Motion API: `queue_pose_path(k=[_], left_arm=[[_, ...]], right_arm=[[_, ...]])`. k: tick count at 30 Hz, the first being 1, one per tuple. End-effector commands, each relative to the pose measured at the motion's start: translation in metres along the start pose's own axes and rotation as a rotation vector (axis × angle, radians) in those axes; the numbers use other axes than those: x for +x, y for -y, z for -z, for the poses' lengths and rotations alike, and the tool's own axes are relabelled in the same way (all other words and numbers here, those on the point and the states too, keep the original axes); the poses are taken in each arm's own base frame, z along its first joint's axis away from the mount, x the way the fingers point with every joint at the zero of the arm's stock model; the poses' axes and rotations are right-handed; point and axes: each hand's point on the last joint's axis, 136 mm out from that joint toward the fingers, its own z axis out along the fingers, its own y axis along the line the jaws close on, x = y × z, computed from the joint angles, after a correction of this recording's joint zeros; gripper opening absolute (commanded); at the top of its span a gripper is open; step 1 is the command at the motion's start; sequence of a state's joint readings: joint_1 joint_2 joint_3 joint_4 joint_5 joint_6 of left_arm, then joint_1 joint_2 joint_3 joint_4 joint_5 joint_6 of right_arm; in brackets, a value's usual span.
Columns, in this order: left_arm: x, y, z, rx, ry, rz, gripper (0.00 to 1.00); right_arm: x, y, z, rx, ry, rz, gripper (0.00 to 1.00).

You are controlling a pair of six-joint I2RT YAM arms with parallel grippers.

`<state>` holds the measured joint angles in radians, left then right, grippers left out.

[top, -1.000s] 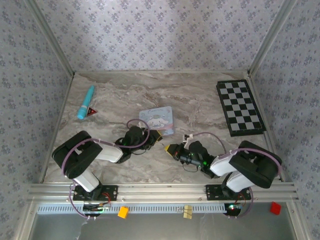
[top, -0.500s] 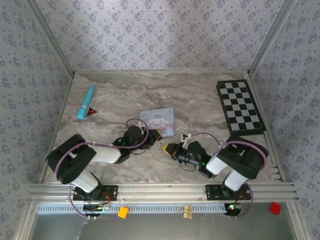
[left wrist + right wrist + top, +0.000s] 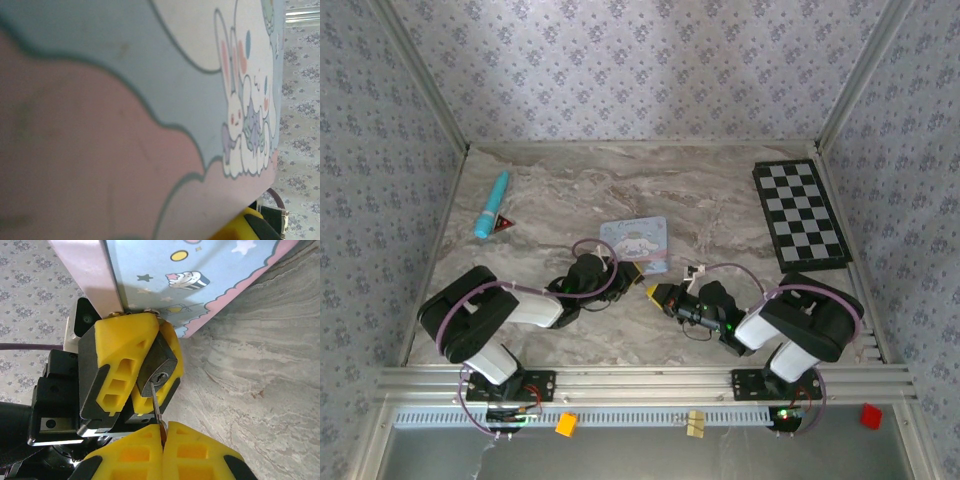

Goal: Unlock the padlock with the key

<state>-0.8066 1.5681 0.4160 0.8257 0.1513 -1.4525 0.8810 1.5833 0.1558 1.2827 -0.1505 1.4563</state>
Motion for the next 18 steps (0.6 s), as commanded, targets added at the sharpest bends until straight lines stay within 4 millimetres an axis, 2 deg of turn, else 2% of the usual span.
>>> queue_pose_path(k=[1,18], left_arm=[[0.0012,0.0219,0.0024,0.091,-0.019,-0.002,0.12],[0.0010,0.0259,0.0084,0.131,-0.022,0.021,0.12]], right_arm=[[-0.0017,-0.0076,0.0000,-0.026,0.002,-0.008,0.00],[-0.0028,-0.0063,-0.0041,-0.033,-0.003,-0.031,0.00]])
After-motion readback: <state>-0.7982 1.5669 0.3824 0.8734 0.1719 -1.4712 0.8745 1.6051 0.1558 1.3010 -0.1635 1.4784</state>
